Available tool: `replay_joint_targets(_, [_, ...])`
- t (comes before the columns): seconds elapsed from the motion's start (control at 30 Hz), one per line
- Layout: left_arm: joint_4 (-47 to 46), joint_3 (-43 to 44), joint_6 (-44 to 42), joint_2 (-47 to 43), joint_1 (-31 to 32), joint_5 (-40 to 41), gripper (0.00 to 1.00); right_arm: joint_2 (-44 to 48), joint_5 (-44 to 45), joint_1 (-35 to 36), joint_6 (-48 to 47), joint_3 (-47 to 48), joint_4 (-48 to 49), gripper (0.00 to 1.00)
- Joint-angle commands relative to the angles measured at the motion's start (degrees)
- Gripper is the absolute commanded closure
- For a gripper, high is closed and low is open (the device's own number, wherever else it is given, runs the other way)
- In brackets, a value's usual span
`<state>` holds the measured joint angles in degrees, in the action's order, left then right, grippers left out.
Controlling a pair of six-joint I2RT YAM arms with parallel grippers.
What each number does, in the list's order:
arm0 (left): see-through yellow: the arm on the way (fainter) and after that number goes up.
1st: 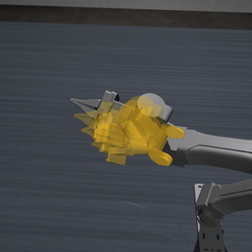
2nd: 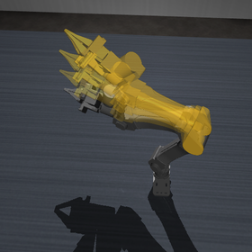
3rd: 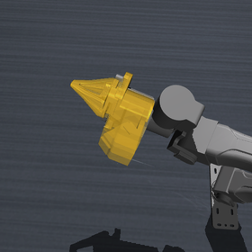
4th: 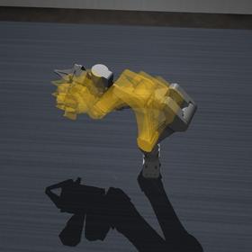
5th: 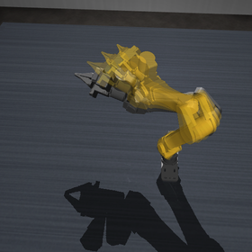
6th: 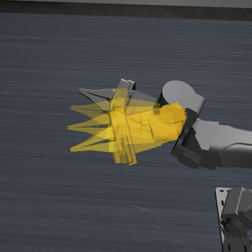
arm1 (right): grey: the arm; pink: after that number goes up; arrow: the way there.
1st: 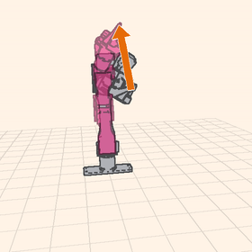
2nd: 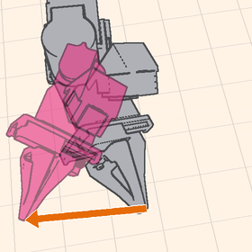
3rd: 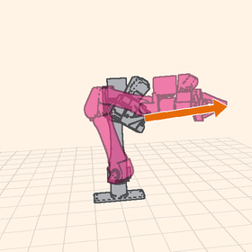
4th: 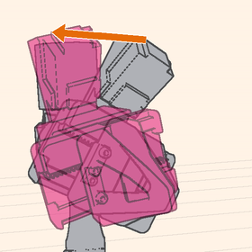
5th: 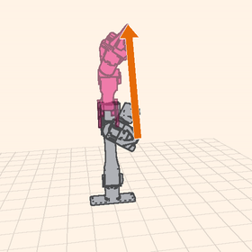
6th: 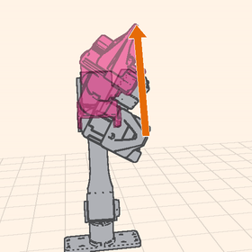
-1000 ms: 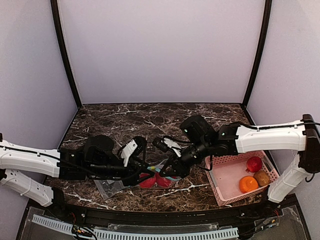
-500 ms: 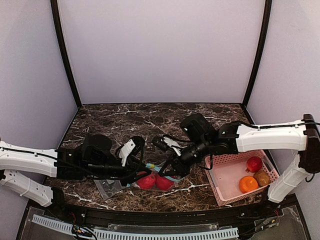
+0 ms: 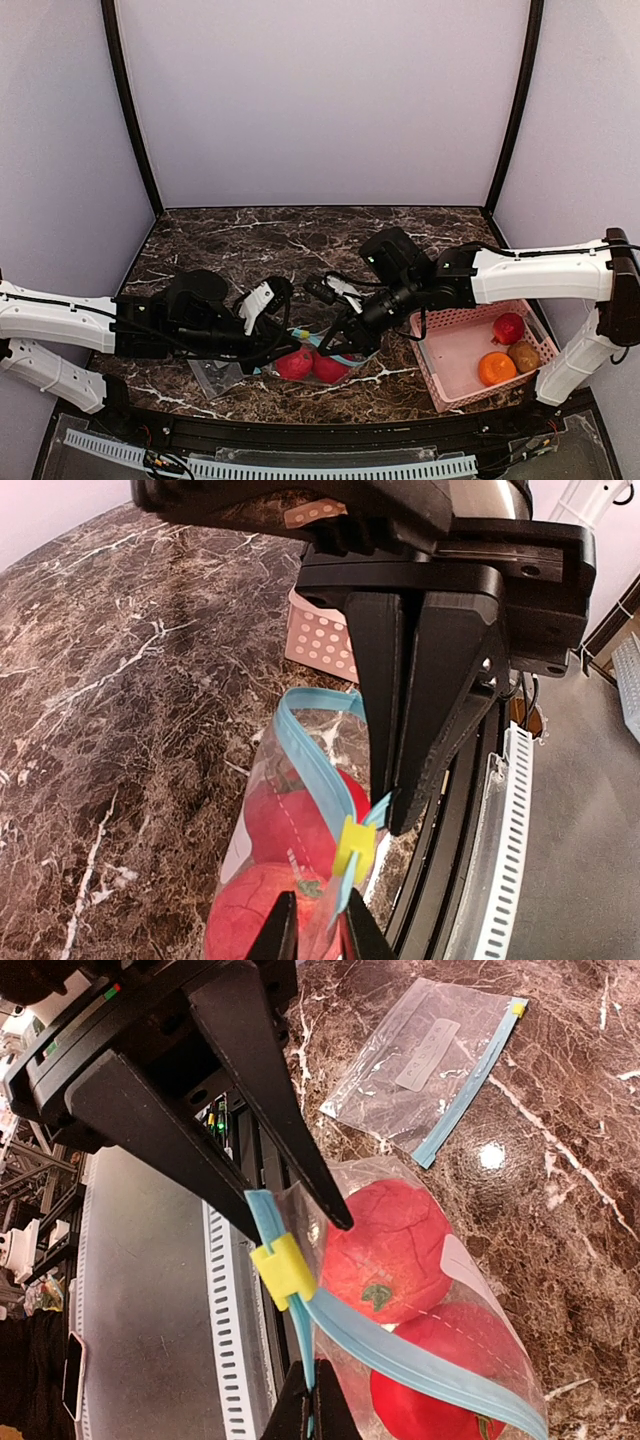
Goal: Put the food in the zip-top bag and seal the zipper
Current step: Pass from the right arm to the left
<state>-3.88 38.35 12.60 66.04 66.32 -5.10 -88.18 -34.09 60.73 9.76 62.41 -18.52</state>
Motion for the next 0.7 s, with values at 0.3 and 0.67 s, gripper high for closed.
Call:
replay_joint_targets(0.3, [-0.83, 1.18, -0.16, -0.36, -0.23, -0.45, 0.83, -1.17, -2.77, 0.11, 0.04, 1.14, -0.35, 1.0])
replay_joint_targets(0.67, [-3.24, 0.62, -0.78, 0.49, -0.23, -4.09, 0.99, 2.87, 0.79, 0.24, 0.24, 0.67, 0.16, 0.85])
